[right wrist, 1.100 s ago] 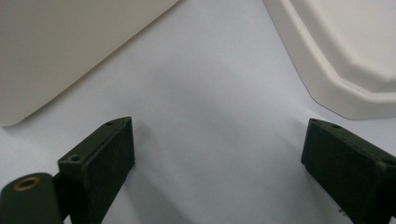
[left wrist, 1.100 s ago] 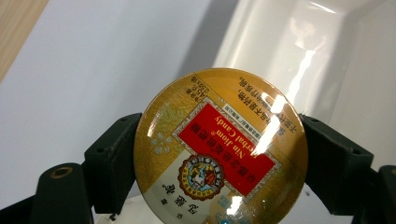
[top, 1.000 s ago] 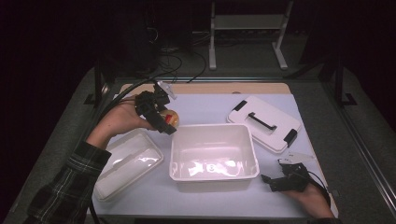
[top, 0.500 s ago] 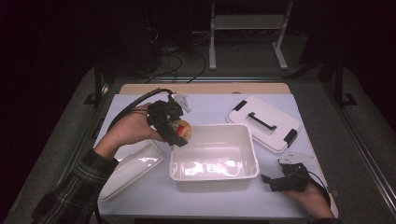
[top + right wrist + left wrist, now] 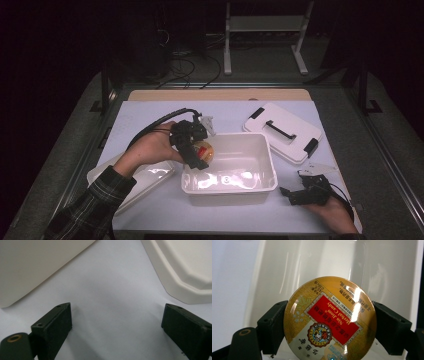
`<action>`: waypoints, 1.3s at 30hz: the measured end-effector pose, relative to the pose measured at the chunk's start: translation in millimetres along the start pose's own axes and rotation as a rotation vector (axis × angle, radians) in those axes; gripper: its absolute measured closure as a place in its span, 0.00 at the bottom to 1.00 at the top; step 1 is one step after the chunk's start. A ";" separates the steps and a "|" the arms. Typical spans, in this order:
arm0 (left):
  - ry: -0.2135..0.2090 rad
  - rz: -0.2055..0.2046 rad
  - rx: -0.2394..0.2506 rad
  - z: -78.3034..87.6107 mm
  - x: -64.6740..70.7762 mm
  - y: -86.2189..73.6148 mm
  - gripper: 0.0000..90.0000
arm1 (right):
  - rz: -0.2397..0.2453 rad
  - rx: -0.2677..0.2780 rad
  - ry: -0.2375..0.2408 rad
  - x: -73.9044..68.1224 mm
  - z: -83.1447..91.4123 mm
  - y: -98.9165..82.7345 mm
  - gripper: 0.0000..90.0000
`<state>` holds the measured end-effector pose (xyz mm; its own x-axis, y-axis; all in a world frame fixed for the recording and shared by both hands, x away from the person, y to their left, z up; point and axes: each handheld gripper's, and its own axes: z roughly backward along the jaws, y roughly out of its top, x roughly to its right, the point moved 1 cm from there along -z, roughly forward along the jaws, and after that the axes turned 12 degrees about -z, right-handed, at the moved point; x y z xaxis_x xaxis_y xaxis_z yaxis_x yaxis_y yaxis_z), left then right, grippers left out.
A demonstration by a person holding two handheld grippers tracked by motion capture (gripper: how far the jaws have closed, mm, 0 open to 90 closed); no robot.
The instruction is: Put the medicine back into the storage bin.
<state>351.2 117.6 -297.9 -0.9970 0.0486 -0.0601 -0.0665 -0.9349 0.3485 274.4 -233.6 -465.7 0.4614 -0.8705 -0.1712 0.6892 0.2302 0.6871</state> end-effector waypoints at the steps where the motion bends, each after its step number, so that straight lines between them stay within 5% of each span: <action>1: -0.003 -0.002 -0.006 -2.5 0.4 -0.4 0.22 | 0.000 0.000 0.000 0.0 0.0 0.0 0.10; 18: -0.033 -0.027 -0.040 -30.3 3.7 -6.2 0.22 | 0.000 0.000 0.000 0.0 -0.1 0.0 0.10; 39: -0.062 -0.018 -0.064 -40.5 3.5 -12.1 0.21 | 0.000 0.000 0.000 0.0 0.0 0.0 0.10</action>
<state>350.1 114.9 -340.1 -0.9963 0.0852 -0.0074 -0.0837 -0.9541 0.2876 274.4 -233.6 -465.7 0.4617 -0.8704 -0.1713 0.6892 0.2304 0.6869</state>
